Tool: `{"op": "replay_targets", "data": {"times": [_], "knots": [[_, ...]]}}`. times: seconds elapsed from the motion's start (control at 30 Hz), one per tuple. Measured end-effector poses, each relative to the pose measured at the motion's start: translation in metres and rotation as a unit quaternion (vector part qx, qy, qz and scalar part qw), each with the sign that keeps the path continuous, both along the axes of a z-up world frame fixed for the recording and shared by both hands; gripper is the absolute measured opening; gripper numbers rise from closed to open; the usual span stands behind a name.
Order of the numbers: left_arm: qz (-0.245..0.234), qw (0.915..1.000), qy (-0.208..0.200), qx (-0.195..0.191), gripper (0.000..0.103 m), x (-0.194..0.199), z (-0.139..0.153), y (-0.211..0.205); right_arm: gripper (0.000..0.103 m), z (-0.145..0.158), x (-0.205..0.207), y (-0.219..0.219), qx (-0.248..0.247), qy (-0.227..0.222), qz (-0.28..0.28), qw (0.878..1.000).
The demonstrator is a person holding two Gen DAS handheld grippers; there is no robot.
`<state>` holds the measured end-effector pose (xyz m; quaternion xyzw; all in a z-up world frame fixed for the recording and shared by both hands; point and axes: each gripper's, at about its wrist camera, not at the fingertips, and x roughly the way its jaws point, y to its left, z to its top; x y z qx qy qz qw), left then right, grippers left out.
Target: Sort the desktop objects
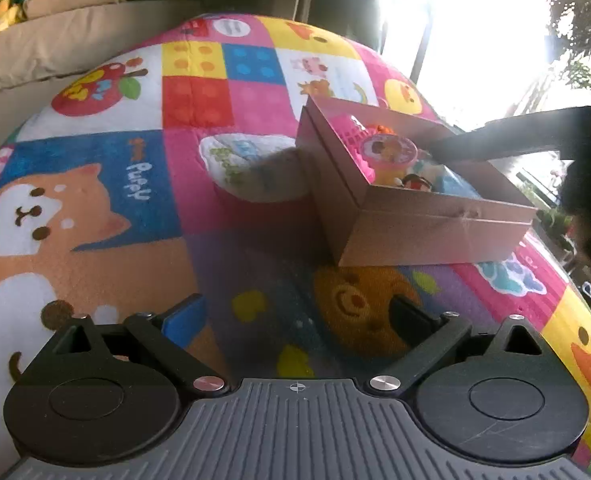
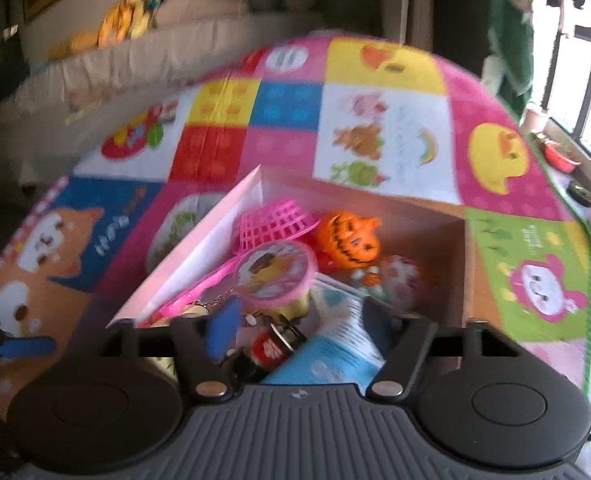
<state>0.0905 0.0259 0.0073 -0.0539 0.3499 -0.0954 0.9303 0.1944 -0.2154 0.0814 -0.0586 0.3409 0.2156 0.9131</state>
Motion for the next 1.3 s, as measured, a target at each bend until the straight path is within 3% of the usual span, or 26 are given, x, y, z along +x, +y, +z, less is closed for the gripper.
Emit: {"op": "replay_targets", "data": {"times": [0.07, 0.2, 0.33, 0.43, 0.67, 0.73, 1.0, 1.3], "knots": [[0.001, 1.0, 0.002, 0.005, 0.101, -0.001, -0.002, -0.002, 0.076, 0.007, -0.021, -0.014, 0.014, -0.017, -0.001, 1.0], [0.012, 0.9997, 0.007, 0.019, 0.102, -0.003, -0.004, -0.009, 0.092, 0.007, -0.065, -0.039, 0.033, -0.051, -0.029, 0.998], [0.028, 0.9988, -0.006, 0.041, 0.103, -0.012, -0.005, -0.023, 0.099, -0.017, -0.097, -0.055, 0.042, -0.032, -0.082, 0.995], [0.039, 0.9969, -0.016, 0.066, 0.103, -0.014, -0.006, -0.035, 0.103, -0.038, -0.109, -0.047, 0.011, -0.032, -0.101, 0.994], [0.058, 0.9944, 0.001, 0.089, 0.103, -0.006, -0.013, -0.043, 0.103, -0.075, -0.082, -0.02, -0.041, 0.014, -0.099, 0.994], [0.057, 0.9939, 0.001, 0.094, 0.103, -0.006, -0.014, -0.044, 0.103, -0.076, -0.073, -0.023, -0.023, 0.025, -0.103, 0.994], [0.058, 0.9938, 0.0, 0.094, 0.103, -0.006, -0.015, -0.045, 0.103, -0.084, -0.073, -0.022, -0.012, -0.006, -0.1, 0.995], [0.058, 0.9939, 0.0, 0.094, 0.103, -0.006, -0.015, -0.045, 0.103, -0.084, -0.075, -0.022, -0.008, -0.01, -0.1, 0.995]]}}
